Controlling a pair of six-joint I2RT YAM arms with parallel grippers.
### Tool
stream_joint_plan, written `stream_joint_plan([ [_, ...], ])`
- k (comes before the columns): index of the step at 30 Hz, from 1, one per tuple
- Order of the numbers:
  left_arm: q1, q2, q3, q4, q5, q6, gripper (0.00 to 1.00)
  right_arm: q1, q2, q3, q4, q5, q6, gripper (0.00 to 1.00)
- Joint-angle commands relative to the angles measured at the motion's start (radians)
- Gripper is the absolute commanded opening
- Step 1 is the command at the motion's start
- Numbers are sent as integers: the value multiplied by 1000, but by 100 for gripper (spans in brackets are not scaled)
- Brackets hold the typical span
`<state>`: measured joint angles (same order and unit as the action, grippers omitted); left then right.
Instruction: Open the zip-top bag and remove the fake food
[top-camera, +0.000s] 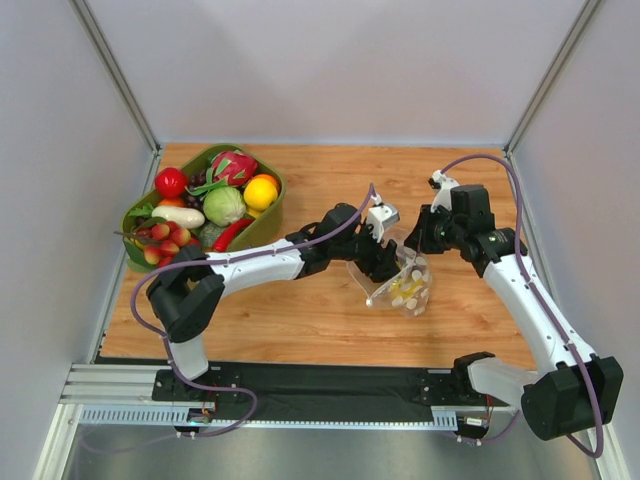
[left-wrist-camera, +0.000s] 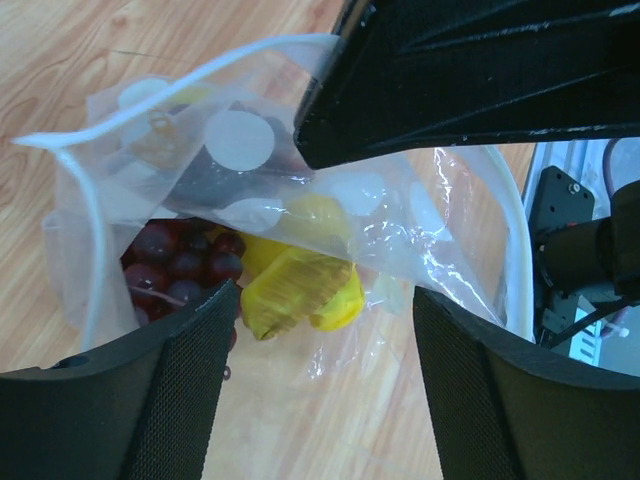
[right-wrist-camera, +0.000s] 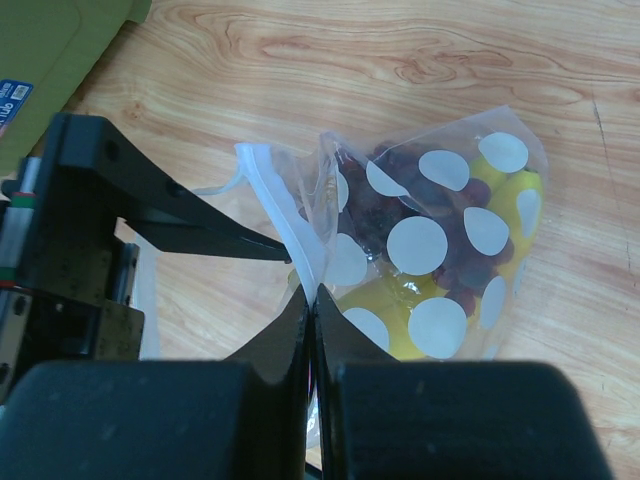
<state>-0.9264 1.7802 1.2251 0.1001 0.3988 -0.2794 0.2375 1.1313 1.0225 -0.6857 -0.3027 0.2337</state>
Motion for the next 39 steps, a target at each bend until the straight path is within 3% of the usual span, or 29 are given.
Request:
stream_joint_plan([
  [1, -14, 30, 7, 101, 11, 20, 78, -6, -21, 21, 0, 2, 9, 0],
  [7, -15, 85, 11, 115, 15, 51, 86, -6, -19, 17, -6, 2, 3, 0],
  [15, -28, 153, 31, 113, 31, 88, 88, -7, -15, 19, -3, -1, 4, 0],
  [17, -29, 160, 46, 89, 32, 95, 84, -6, -15, 18, -3, -1, 3, 0],
  [21, -32, 154, 45, 75, 23, 117, 66, -4, -19, 13, 3, 1, 3, 0],
  [22, -32, 150, 44, 73, 20, 117, 51, -7, -18, 13, 5, 2, 3, 0],
  [31, -32, 105, 16, 95, 46, 112, 7, -9, -15, -10, 8, 11, -4, 0],
  [35, -32, 78, 5, 98, 90, 105, 0, -10, -13, -16, 11, 11, -2, 0],
  [39, -32, 44, -15, 104, 126, 95, 0, -14, -5, -16, 8, 10, -8, 0],
])
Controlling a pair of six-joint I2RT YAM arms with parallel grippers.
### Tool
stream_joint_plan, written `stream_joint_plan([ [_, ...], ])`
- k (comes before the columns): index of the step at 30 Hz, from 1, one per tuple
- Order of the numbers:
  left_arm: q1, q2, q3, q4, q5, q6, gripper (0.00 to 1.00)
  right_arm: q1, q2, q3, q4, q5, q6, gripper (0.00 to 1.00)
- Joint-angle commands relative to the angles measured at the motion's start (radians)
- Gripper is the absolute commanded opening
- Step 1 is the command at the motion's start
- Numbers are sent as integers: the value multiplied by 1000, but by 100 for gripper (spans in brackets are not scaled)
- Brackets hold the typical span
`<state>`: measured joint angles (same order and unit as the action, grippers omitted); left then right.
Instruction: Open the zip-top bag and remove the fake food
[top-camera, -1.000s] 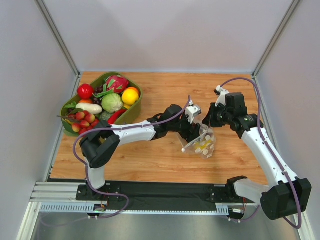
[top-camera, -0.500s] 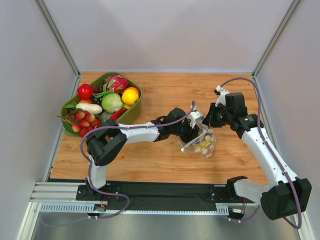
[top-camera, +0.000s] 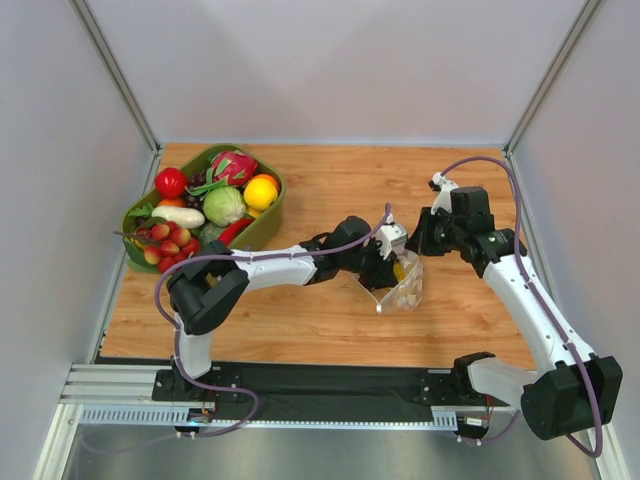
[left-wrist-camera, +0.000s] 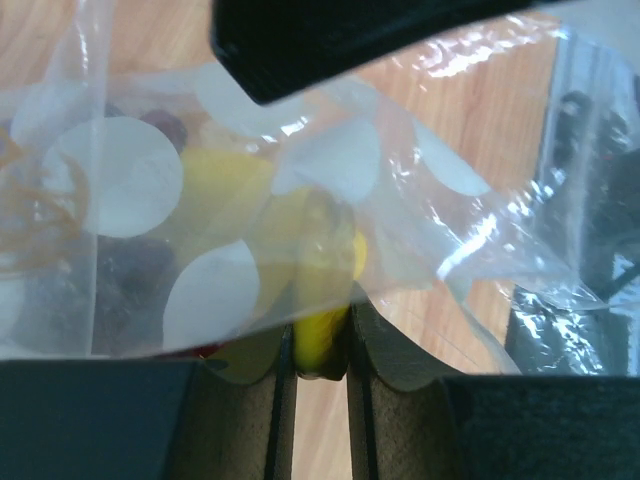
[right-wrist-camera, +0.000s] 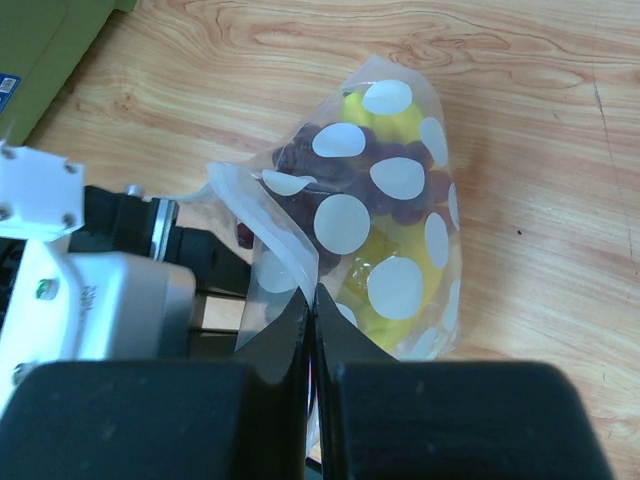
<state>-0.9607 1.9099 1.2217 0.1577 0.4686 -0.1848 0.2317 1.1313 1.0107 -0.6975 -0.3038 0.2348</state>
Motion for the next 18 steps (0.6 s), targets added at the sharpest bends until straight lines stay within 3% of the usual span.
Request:
stream_joint_plan([
  [1, 2, -92, -19, 49, 62, -1, 0, -11, -4, -4, 20, 15, -15, 0],
  [7, 25, -170, -79, 111, 103, -60, 0, -22, -5, -6, 7, 15, -31, 0],
  [14, 115, -206, -178, 441, 265, -309, 0, -25, -1, -7, 4, -11, -41, 0],
  [18, 129, -203, -166, 433, 268, -311, 0, -26, -11, -9, 9, -44, -63, 0],
])
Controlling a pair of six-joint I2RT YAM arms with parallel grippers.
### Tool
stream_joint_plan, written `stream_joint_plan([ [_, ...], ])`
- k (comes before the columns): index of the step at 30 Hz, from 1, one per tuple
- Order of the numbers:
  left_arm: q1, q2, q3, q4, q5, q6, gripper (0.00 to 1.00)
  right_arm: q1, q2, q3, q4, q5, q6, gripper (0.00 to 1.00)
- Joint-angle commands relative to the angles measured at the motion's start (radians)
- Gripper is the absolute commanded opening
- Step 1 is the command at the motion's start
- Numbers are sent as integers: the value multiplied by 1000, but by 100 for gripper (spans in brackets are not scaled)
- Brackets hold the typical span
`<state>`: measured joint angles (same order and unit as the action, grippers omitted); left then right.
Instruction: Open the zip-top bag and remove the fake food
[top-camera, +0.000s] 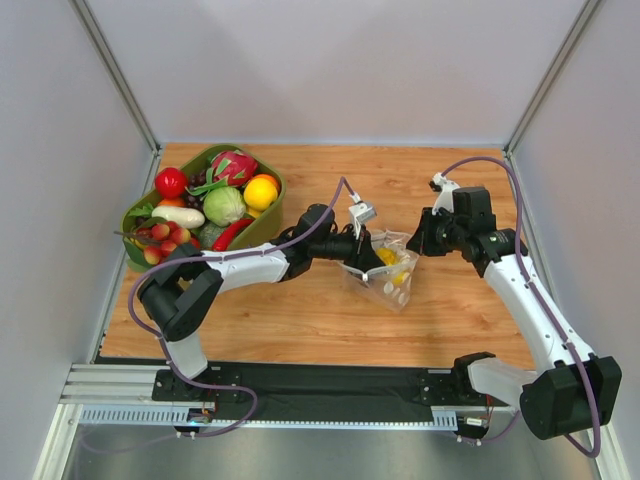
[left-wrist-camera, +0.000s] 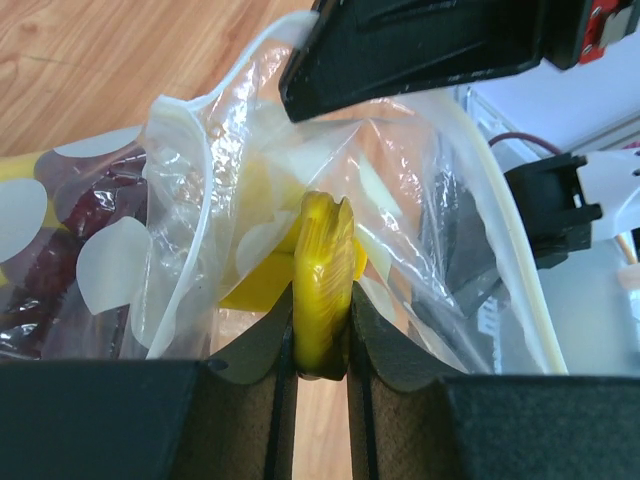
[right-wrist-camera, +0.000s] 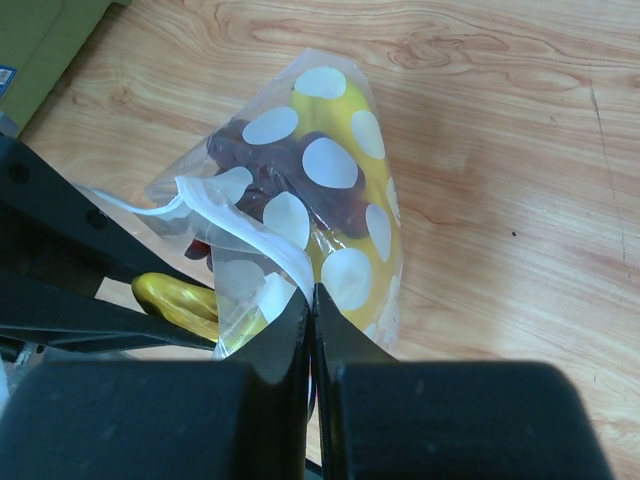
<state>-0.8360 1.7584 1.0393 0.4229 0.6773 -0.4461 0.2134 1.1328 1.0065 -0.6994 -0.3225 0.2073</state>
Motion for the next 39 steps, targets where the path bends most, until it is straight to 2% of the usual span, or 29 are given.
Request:
stream_joint_plan([
  [1, 9, -53, 16, 169, 57, -52, 0, -8, -16, -2, 8, -36, -43, 0],
  [10, 63, -39, 24, 228, 77, -106, 0, 0, -56, -2, -20, -67, -88, 1],
  [12, 66, -30, 27, 214, 79, -97, 0, 0, -67, 3, -20, -66, -86, 12],
  [13, 66, -25, 28, 200, 80, -91, 0, 1, -71, 4, -18, -73, -85, 22],
  [14, 66, -17, 28, 195, 82, -89, 0, 0, -85, 4, -9, -79, -85, 38],
  [15, 69, -13, 30, 195, 82, -92, 0, 3, -91, 4, -5, -85, -85, 45],
  [18, 71, -2, 39, 180, 64, -111, 0, 4, -122, -6, 18, -108, -83, 58],
  [20, 75, 1, 66, 105, 27, -109, 0, 7, -143, -22, 34, -130, -89, 65],
  [25, 100, 4, 128, -64, -28, -123, 0, 72, -188, -72, 67, -207, -105, 74],
  [29, 132, 7, 134, -62, -16, -184, 0, 158, -226, -135, 121, -190, -106, 81],
  [33, 150, 10, 143, -72, 1, -226, 0, 228, -252, -172, 150, -107, -115, 82],
  [39, 155, 12, 160, -81, 56, -264, 0, 247, -275, -253, 279, -14, -114, 83],
])
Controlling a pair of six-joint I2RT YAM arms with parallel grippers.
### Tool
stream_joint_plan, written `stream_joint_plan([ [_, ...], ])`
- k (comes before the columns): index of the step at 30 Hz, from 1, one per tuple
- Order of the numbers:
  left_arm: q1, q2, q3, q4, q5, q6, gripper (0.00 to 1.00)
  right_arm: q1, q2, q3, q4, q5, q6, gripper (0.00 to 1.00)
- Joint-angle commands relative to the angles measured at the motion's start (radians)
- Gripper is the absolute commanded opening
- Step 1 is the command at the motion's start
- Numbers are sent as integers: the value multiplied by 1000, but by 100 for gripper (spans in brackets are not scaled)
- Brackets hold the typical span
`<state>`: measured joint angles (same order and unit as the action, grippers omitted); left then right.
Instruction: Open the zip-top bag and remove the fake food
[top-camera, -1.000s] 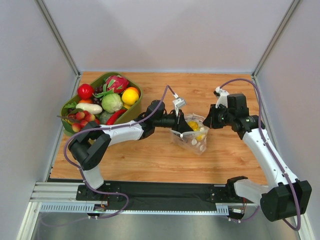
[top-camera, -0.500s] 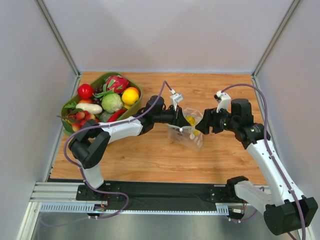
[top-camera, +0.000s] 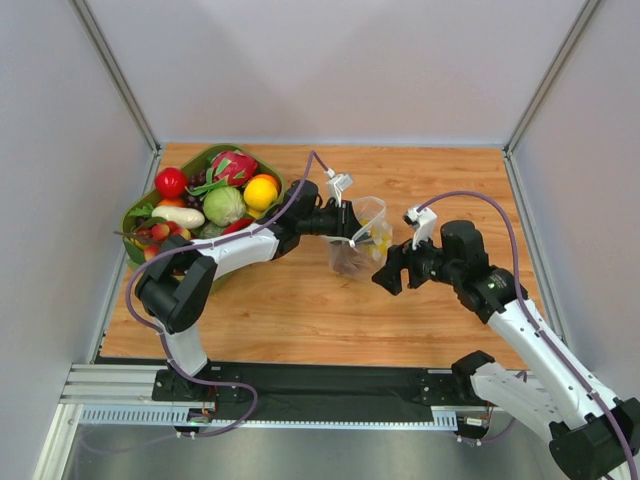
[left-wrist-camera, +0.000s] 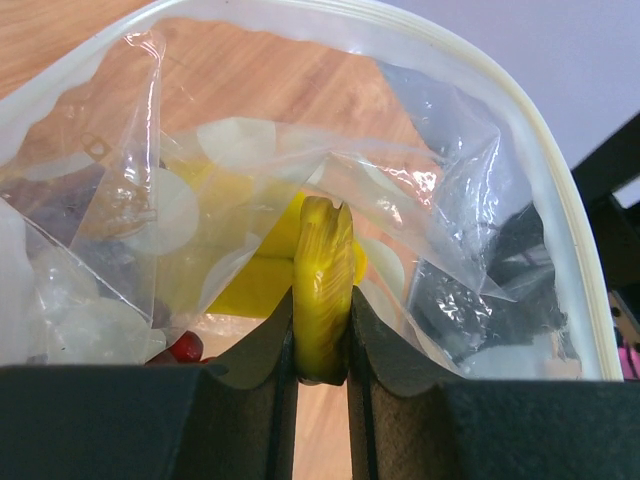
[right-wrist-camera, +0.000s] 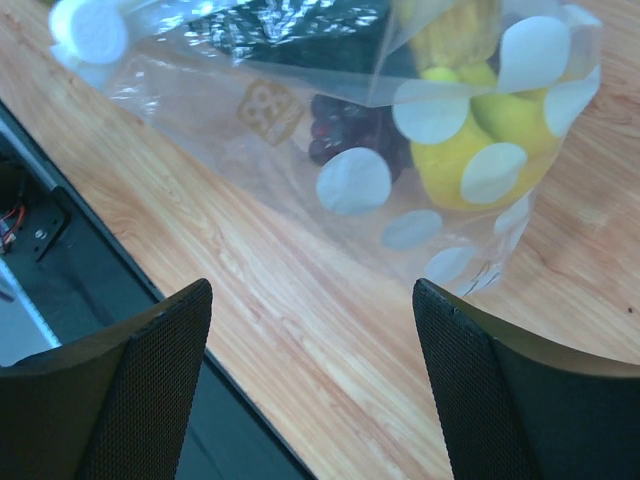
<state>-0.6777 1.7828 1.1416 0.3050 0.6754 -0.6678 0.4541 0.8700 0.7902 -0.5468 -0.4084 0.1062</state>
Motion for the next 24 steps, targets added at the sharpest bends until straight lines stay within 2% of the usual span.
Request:
stream_joint_plan([
  [1, -3, -17, 60, 34, 65, -47, 0, 11, -8, -42, 151, 83, -5, 83],
  [12, -2, -68, 66, 49, 128, -125, 0, 101, 90, -55, 222, 307, -33, 80],
  [15, -2, -80, 61, 59, 133, -136, 0, 107, 110, -52, 222, 350, -26, 60],
  [16, 0, -85, 60, 56, 131, -135, 0, 107, 122, -52, 220, 356, -25, 47],
  [18, 4, -89, 61, 43, 131, -124, 0, 109, 127, -52, 217, 367, -23, 34],
  [19, 9, -92, 60, 36, 133, -119, 0, 107, 126, -52, 214, 372, -23, 21],
  [22, 30, -102, 55, 11, 142, -107, 0, 109, 118, -52, 203, 399, -22, 0],
  [24, 47, -111, 46, 16, 162, -108, 0, 109, 116, -54, 200, 407, -25, 0],
])
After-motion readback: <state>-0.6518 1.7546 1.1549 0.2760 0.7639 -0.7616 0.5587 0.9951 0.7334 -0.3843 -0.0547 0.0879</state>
